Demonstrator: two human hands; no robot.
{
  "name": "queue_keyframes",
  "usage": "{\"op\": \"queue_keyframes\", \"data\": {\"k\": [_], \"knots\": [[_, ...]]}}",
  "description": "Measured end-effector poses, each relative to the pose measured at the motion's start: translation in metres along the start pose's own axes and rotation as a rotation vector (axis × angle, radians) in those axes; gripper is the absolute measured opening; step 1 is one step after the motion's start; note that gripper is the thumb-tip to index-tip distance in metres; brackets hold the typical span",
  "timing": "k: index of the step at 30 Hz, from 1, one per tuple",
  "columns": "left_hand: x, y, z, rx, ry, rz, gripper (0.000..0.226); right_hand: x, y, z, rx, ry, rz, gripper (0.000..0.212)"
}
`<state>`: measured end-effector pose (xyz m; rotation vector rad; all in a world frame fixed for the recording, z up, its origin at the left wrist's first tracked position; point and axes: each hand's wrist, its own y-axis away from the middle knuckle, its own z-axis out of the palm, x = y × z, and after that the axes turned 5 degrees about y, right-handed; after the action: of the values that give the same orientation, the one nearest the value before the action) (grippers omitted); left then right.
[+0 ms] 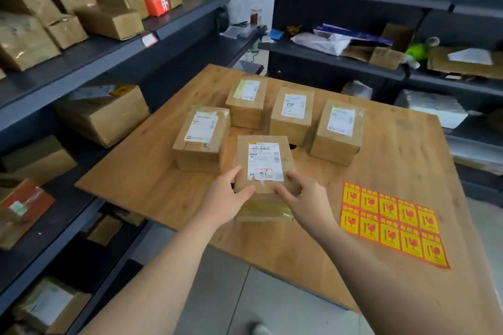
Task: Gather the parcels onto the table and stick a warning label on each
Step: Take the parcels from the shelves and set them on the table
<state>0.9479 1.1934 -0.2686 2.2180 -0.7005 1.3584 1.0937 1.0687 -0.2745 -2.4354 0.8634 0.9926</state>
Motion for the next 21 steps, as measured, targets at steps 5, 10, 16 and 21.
{"op": "queue_keyframes", "data": {"k": [5, 10, 16, 21], "knots": [[-0.01, -0.045, 0.022, 0.026, -0.044, -0.071, 0.071, 0.028, -0.047, 0.011, -0.08, 0.059, -0.042, 0.031], [-0.018, -0.072, 0.03, 0.024, -0.123, -0.102, 0.072, 0.044, -0.077, 0.023, -0.164, 0.086, -0.03, 0.042], [-0.027, -0.084, 0.034, 0.037, -0.165, -0.129, 0.074, 0.057, -0.092, 0.036, -0.225, 0.086, -0.017, 0.051], [-0.034, -0.083, 0.035, 0.034, -0.205, -0.135, 0.073, 0.059, -0.095, 0.04, -0.24, 0.13, -0.047, 0.057]]}}
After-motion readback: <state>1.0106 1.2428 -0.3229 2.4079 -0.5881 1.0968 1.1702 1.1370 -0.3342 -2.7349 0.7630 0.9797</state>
